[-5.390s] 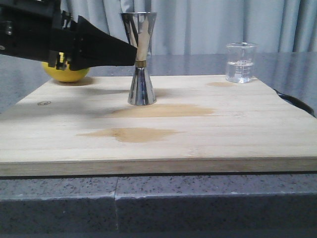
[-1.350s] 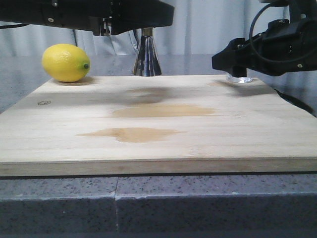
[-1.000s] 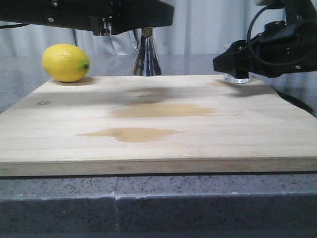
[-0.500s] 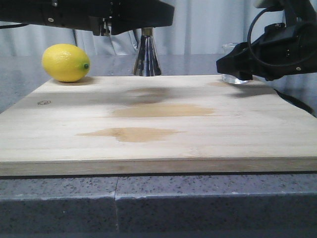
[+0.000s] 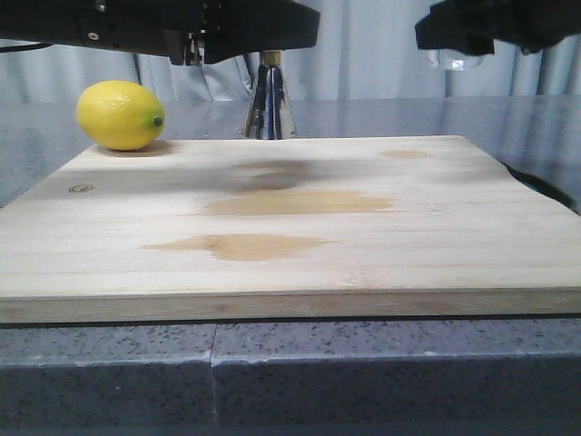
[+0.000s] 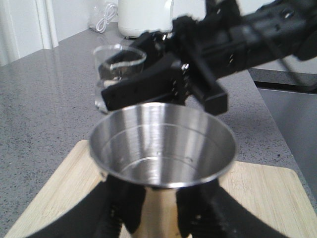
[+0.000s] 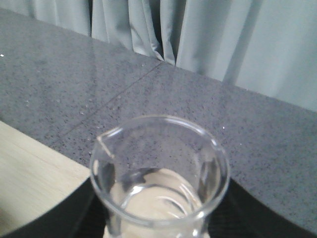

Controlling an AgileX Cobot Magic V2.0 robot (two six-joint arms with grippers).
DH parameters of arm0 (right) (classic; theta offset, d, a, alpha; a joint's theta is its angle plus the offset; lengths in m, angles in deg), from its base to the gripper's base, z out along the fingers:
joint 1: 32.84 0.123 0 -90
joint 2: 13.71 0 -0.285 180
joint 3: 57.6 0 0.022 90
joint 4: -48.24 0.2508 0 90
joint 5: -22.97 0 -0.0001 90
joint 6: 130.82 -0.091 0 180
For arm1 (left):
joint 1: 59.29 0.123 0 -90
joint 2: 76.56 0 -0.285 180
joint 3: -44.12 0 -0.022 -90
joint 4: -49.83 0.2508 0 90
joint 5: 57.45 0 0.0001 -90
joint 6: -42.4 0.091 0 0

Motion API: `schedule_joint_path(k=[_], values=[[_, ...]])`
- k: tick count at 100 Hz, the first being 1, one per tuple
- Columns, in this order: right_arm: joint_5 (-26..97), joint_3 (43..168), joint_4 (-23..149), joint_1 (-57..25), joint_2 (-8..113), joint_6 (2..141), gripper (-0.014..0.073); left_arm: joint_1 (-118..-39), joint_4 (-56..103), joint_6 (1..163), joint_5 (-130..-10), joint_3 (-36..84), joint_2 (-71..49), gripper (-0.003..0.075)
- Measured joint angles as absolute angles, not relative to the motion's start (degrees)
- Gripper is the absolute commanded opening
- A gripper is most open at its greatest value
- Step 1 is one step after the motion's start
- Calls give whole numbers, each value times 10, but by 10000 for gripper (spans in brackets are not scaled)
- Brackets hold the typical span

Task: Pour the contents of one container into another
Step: 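Lift the beaker with the right gripper over the held jigger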

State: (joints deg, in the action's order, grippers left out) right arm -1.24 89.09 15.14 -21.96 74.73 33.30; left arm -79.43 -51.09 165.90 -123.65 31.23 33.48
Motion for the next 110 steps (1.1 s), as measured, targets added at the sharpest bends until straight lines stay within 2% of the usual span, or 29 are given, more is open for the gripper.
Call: schedule_joint_path(k=[26, 69, 86, 110], values=[[182, 980, 142, -134, 685, 317, 270, -794, -511, 1659, -1237, 312, 335, 218], [540, 1159, 168, 55, 683, 372, 270, -794, -511, 1659, -1237, 312, 335, 218], [641, 1216, 235, 75, 687, 459, 270, -794, -511, 1659, -1237, 312, 335, 218], [679, 1247, 287, 75, 700, 574, 270, -794, -511, 1659, -1237, 312, 335, 218]])
